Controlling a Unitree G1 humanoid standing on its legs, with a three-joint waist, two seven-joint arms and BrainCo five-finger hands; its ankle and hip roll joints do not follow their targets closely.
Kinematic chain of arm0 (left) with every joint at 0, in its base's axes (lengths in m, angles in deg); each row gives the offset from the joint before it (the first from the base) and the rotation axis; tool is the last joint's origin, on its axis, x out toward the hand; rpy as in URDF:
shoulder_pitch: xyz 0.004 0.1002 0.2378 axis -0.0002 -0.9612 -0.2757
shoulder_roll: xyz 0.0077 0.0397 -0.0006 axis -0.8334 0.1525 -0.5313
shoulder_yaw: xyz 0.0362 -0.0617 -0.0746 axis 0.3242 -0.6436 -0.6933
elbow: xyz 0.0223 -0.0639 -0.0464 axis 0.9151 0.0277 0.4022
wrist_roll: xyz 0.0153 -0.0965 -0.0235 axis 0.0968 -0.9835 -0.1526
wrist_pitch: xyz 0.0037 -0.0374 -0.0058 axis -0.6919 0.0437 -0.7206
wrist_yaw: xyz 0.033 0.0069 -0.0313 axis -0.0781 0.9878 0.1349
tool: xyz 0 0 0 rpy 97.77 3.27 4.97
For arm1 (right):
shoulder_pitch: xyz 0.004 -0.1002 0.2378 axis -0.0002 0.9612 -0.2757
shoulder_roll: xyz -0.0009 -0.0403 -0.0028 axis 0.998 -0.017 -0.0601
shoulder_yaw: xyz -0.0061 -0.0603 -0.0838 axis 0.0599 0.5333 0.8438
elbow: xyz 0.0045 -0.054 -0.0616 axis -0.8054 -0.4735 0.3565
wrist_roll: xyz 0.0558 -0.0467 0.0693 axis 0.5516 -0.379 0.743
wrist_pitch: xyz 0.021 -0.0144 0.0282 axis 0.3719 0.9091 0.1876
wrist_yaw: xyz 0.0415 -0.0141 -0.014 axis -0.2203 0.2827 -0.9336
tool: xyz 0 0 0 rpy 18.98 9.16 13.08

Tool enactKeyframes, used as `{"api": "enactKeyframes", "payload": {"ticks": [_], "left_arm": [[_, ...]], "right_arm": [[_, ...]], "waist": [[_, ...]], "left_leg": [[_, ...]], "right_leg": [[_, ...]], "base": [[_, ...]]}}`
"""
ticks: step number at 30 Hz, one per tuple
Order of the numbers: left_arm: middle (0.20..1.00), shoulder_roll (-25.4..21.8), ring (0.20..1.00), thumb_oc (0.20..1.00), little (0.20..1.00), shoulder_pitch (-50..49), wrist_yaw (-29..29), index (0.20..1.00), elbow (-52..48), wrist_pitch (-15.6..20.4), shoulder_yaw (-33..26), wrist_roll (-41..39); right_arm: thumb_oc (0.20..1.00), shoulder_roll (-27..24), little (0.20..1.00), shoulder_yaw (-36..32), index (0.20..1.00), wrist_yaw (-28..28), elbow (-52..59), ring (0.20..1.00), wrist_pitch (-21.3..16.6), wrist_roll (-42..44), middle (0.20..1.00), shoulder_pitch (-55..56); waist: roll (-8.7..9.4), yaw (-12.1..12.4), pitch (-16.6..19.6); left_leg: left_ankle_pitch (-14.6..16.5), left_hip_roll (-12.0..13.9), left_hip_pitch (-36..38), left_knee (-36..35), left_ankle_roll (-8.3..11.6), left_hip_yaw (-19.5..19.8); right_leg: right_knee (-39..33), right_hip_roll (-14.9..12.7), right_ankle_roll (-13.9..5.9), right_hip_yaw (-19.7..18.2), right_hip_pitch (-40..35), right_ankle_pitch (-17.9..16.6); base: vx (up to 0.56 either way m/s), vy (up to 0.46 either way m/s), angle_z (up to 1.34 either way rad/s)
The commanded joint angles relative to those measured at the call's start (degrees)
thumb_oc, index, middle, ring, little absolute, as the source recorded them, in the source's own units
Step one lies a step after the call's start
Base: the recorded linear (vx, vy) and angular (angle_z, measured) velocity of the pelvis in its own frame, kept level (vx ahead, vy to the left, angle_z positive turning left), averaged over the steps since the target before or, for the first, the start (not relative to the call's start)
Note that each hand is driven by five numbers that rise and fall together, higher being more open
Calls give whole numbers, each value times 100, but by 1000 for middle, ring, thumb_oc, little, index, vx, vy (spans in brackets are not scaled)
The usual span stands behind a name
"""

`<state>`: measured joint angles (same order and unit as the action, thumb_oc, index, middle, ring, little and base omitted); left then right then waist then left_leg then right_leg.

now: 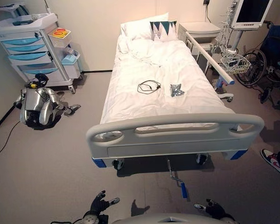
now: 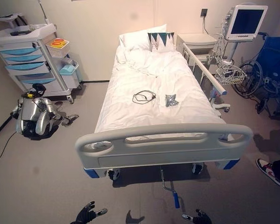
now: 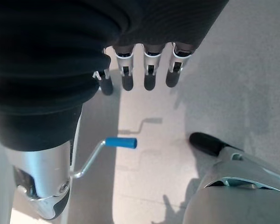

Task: Raise the hospital bed

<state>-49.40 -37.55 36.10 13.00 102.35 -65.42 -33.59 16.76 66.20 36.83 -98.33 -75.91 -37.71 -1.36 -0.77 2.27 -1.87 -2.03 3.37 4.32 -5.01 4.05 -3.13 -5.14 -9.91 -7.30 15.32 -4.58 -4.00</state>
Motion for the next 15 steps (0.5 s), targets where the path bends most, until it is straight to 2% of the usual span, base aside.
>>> {"api": "enactKeyframes", "payload": {"ticks": [1, 4, 5, 6, 7, 10, 12, 15], "left_arm": [[1000, -144, 1000, 1000, 1000, 555, -58, 1000, -567, 302, 130, -315], [1000, -324, 1000, 1000, 1000, 526, -6, 1000, -1549, 306, 278, -453], [1000, -326, 1000, 1000, 1000, 523, -7, 1000, -1555, 301, 277, -454], [1000, -570, 1000, 1000, 1000, 567, 33, 1000, -2452, 339, 380, -584], [1000, -728, 1000, 1000, 1000, 595, 80, 1000, -2937, 351, 435, -616], [1000, -908, 1000, 1000, 1000, 623, 180, 1000, -3423, 352, 465, -752], [1000, -1381, 1000, 1000, 1000, 898, 294, 1000, -4882, 374, 478, -1082], [1000, -1495, 1000, 1000, 1000, 1094, 305, 1000, -5219, 402, 565, -1091]], "right_arm": [[1000, 8, 1000, 97, 1000, 104, -13, 1000, -89, 122, 1000, -755], [1000, -88, 1000, 104, 1000, 152, 180, 1000, -79, 149, 1000, -926], [1000, -87, 1000, 104, 1000, 152, 180, 1000, -78, 149, 1000, -927], [1000, -172, 1000, 77, 1000, 206, 383, 1000, -92, 318, 1000, -1158], [1000, -197, 1000, 63, 1000, 223, 392, 1000, -89, 403, 1000, -1287], [1000, -216, 1000, 76, 1000, 246, 408, 1000, -76, 469, 1000, -1445], [1000, -227, 1000, 251, 1000, 325, 521, 1000, -50, 574, 1000, -2037], [1000, -231, 1000, 305, 1000, 385, 498, 1000, -41, 601, 1000, -2265]], "waist": [[186, -27, -406], [124, -46, -579], [125, -45, -576], [73, -49, -790], [54, -36, -894], [28, -15, -1035], [-74, 55, -1541], [-124, 84, -1699]], "left_leg": [[-170, -83, -182, 1, 11, 110], [-228, -75, -306, 1, 14, 97], [-229, -74, -310, 1, 14, 96], [-293, -61, -504, 53, 19, 99], [-313, -60, -605, 89, 18, 106], [-337, -53, -717, 151, 17, 122], [-354, -46, -1223, 461, -11, 142], [-359, -38, -1472, 603, -18, 117]], "right_leg": [[275, -261, -272, -169, 63, -181], [320, -260, -270, -201, 241, -205], [323, -260, -270, -203, 246, -204], [452, -264, -261, -239, 494, -211], [532, -273, -251, -261, 617, -207], [636, -272, -227, -278, 742, -195], [1002, -310, -176, -405, 1359, -190], [1168, -343, -158, -477, 1654, -187]], "base": [[-47, 9, -2], [-61, 6, -4], [-164, 11, -3], [-174, 9, -4], [-173, 9, -7], [-137, -7, -1], [-269, 5, 0], [-133, 3, -13]]}}
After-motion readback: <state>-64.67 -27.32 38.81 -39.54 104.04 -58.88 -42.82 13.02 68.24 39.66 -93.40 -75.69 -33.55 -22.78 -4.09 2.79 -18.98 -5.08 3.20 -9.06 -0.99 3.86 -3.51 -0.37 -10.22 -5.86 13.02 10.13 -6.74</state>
